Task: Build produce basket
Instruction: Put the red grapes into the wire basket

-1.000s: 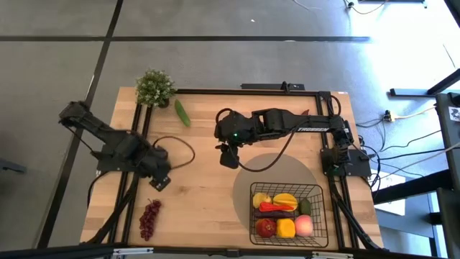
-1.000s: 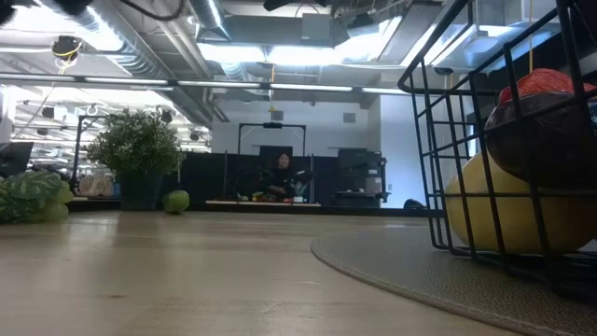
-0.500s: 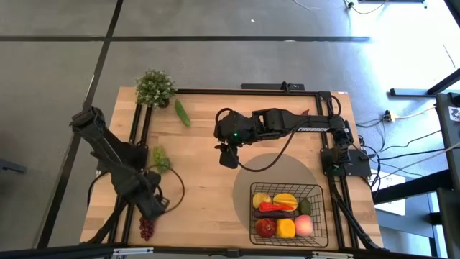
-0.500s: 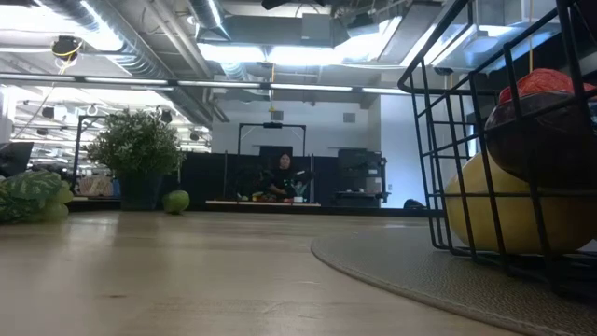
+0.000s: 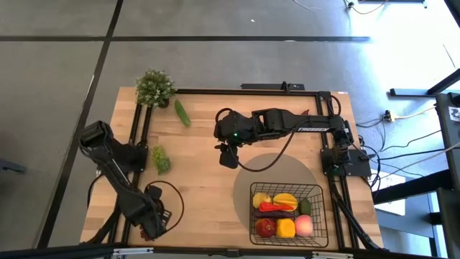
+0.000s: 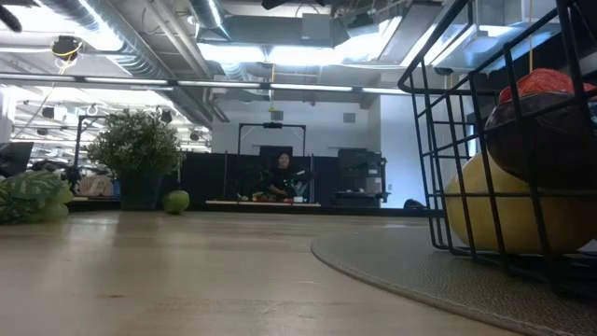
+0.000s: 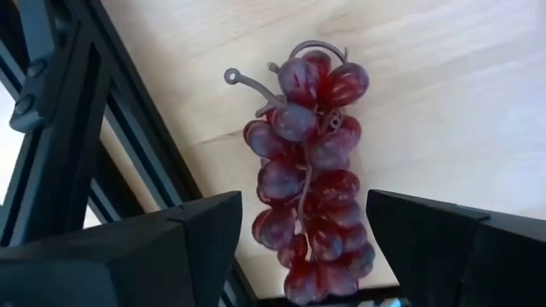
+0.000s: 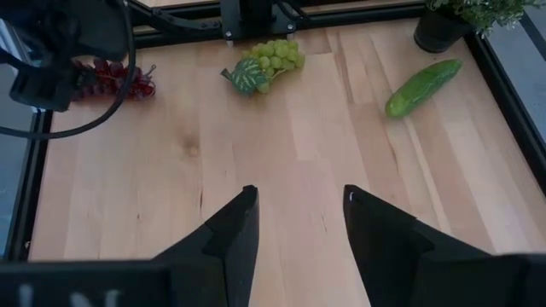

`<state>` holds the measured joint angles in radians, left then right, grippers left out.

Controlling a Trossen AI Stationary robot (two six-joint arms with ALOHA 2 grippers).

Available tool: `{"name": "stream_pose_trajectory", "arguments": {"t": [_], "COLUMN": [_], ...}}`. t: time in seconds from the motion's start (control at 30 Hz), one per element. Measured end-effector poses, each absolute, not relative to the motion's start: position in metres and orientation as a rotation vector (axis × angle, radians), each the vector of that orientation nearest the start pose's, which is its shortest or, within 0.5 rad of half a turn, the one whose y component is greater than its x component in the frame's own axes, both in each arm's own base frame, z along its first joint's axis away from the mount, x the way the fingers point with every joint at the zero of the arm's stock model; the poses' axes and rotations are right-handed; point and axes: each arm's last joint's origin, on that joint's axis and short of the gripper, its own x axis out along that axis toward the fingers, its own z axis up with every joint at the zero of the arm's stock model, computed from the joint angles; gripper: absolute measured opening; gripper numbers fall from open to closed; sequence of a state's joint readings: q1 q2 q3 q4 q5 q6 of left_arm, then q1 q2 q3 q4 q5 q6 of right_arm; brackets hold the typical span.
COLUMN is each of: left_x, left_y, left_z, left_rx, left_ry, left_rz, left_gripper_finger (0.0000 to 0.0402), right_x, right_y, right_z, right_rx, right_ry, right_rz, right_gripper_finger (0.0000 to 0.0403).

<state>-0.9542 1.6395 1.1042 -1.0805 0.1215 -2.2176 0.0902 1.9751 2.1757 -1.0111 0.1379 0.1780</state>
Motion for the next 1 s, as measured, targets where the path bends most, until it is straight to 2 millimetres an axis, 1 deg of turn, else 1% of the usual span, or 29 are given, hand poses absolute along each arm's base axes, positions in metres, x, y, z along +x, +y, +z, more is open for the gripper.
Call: {"name": "stream_pose_trajectory", "arguments": {"t": [0.4,0.6,0.77,0.83,0.9,1.0], "left_x": [0.159,0.162,0.162,0.161,0.158,0.156], "left_y": [-0.236,-0.242,-0.242,-0.243,-0.245,-0.246], "left_z": [0.17,0.151,0.15,0.15,0.15,0.15], "left_rx": [-0.875,-0.84,-0.835,-0.847,-0.864,-0.872], "left_ry": [1.46,1.456,1.445,1.411,1.372,1.354], "left_rz": [1.108,1.136,1.14,1.153,1.172,1.183], "left_gripper_finger": [0.0239,0.0239,0.0239,0.0238,0.0231,0.0209], "right_x": [0.417,0.417,0.417,0.417,0.417,0.417], "right_y": [0.034,0.034,0.034,0.034,0.034,0.034], "right_z": [0.384,0.384,0.384,0.384,0.384,0.384], "right_rx": [0.076,0.076,0.076,0.076,0.076,0.076], "right_ry": [0.798,0.798,0.798,0.798,0.798,0.796], "right_rz": [-0.116,-0.116,-0.116,-0.116,-0.116,-0.116], "right_gripper_finger": [0.0162,0.0162,0.0162,0.0162,0.0162,0.0162]}}
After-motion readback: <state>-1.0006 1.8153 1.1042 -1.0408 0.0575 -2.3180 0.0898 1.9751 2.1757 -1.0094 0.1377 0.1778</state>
